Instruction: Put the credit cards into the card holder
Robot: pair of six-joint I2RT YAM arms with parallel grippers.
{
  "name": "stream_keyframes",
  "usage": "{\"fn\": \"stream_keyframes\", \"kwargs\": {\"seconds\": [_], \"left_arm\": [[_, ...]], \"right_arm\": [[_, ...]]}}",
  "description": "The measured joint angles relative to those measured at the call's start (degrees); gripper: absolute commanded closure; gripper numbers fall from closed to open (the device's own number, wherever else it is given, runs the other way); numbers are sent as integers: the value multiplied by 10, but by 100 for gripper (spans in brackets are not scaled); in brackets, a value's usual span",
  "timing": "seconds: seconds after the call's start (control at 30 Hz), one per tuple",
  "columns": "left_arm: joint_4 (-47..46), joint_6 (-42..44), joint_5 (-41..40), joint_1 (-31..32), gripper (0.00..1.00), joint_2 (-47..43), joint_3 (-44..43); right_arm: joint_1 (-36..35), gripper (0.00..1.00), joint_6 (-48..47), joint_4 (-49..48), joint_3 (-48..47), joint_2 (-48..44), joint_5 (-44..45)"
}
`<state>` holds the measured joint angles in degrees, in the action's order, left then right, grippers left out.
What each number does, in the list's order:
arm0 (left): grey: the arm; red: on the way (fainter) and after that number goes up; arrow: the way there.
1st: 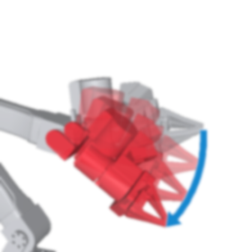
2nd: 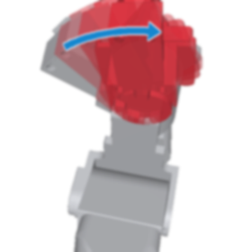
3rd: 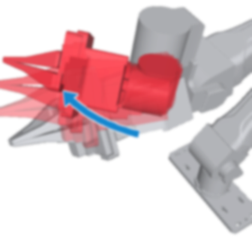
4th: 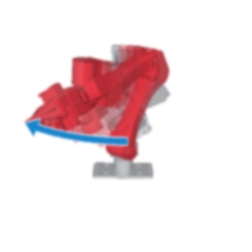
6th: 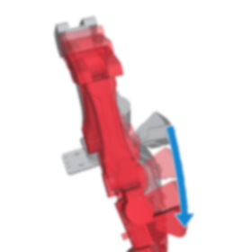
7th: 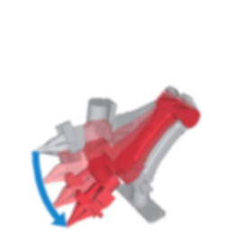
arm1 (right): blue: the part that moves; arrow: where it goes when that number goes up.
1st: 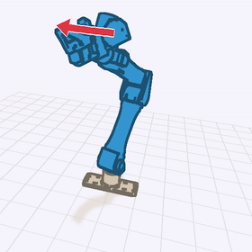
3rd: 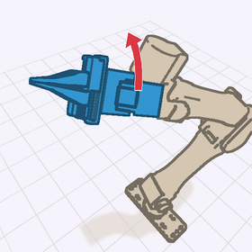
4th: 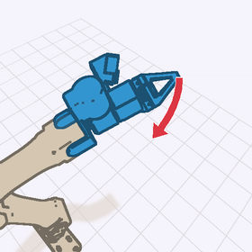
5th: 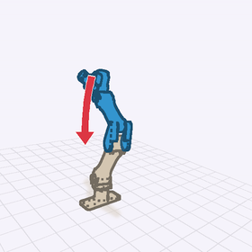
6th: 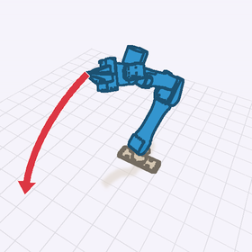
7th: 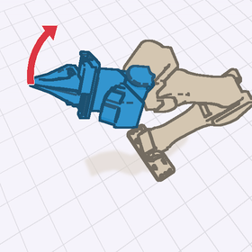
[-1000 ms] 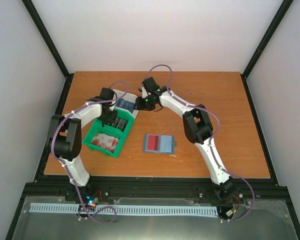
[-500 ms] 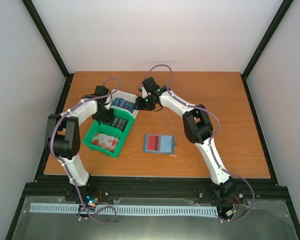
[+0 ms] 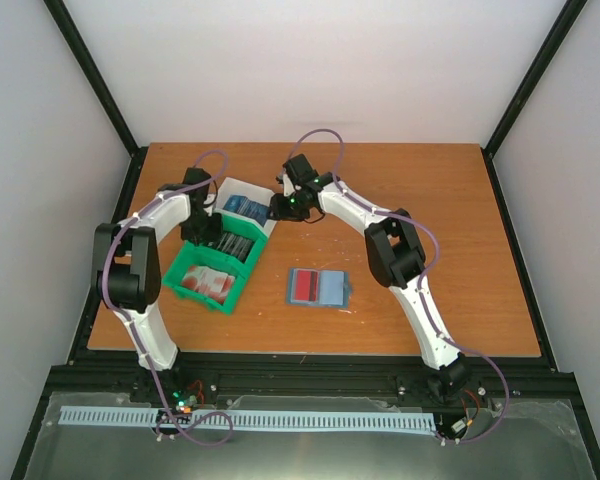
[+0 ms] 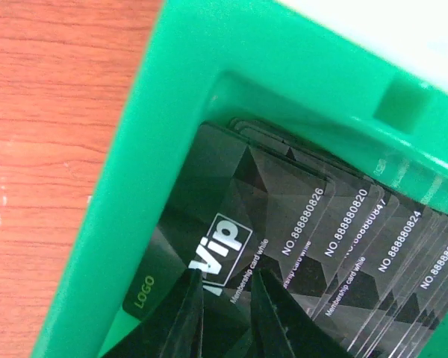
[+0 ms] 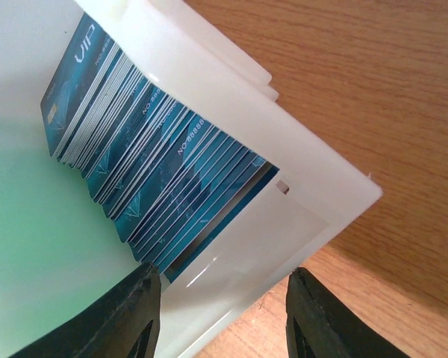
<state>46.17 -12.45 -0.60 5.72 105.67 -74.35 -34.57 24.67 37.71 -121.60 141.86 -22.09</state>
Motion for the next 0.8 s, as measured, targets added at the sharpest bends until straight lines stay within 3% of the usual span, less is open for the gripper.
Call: {"fn": "stream_keyframes", "kwargs": {"seconds": [0.17, 0.37, 0.8], "left_arm": [[7, -22, -3, -8, 78, 0, -8], [-2, -13, 16, -8, 62, -5, -4], [-72, 56, 2, 8, 55, -23, 40]], "right_arm": [[-3, 55, 1, -1, -1, 0, 4], [-3, 55, 1, -2, -1, 0, 4], [-3, 54, 1, -2, -1, 0, 5]]}}
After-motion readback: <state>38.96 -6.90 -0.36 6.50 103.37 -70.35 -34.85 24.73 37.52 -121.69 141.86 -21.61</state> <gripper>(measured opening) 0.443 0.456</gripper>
